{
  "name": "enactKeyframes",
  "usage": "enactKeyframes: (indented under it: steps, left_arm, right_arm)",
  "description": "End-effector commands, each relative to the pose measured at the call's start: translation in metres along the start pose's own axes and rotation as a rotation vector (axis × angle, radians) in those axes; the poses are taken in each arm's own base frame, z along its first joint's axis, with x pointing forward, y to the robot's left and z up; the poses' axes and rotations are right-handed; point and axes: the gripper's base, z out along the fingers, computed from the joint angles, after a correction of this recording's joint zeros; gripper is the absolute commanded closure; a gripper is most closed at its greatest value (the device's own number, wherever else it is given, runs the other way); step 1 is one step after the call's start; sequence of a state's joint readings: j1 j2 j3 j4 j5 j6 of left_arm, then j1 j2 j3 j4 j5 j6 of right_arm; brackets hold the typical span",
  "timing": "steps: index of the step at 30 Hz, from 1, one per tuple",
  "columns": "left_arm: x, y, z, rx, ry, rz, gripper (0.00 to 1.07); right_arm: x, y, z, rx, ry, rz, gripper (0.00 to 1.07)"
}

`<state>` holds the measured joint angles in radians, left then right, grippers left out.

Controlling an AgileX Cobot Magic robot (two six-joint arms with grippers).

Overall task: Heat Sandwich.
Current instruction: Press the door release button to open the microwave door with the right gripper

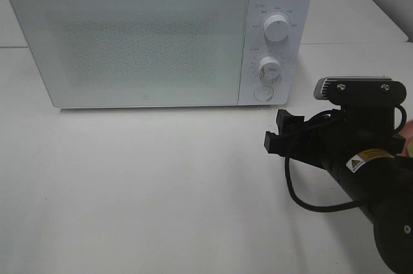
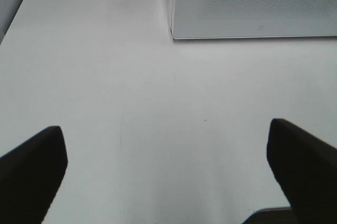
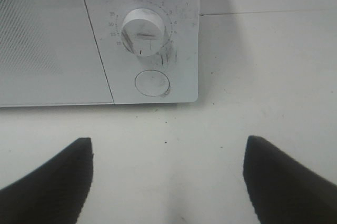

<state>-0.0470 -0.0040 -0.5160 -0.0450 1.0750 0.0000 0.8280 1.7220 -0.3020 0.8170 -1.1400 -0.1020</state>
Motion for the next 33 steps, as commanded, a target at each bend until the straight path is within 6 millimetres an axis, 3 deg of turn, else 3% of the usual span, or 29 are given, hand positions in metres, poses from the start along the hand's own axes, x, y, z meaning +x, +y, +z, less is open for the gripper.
enactKeyframes:
  steps: [1, 11, 15, 20, 24, 27, 28, 29, 33]
  left_arm:
    - [0.0013, -0.0006, -0.0035, 0.003, -0.035, -0.003, 0.09]
    - [0.0013, -0.0006, -0.0035, 0.003, -0.035, -0.003, 0.09]
    - [0.0013, -0.0006, -0.0035, 0.003, -0.035, -0.003, 0.09]
    - [0.0013, -0.0006, -0.0035, 0.003, -0.035, -0.003, 0.09]
    - [0.0013, -0.0006, -0.0035, 0.003, -0.035, -0.003, 0.09]
    - [0.0013, -0.0006, -0.0035, 0.003, -0.035, -0.003, 0.09]
    - [0.0013, -0.0006, -0.0035, 0.003, -0.035, -0.003, 0.09]
    - [0.0013, -0.0006, -0.0035, 0.003, -0.035, -0.003, 0.09]
    - [0.0013, -0.0006, -0.0035, 0.003, -0.035, -0.003, 0.09]
  right_arm:
    - [-0.0015, 0.0012, 0.0005, -0.001, -0.015, 0.119, 0.32]
    - [-0.0022, 0.0011, 0.0005, -0.005, -0.022, 0.586, 0.32]
    - [-0.0015, 0.0011, 0.0005, -0.006, -0.014, 0.967, 0.34]
    - [-0.0013, 0.0011, 0.0005, -0.006, -0.012, 1.109, 0.4]
    - [-0.0011, 0.0012, 0.0005, -0.006, -0.009, 1.321, 0.56]
    - [-0.0001, 0.0013, 0.0005, 0.0, 0.002, 1.36, 0.63]
    - [0.0015, 0.0014, 0.0005, 0.011, 0.017, 1.394, 0.72]
    - [0.0015, 0.0014, 0.0005, 0.011, 0.017, 1.394, 0.72]
    - [0.0039, 0.0017, 0.0004, 0.029, 0.041, 1.456, 0.97]
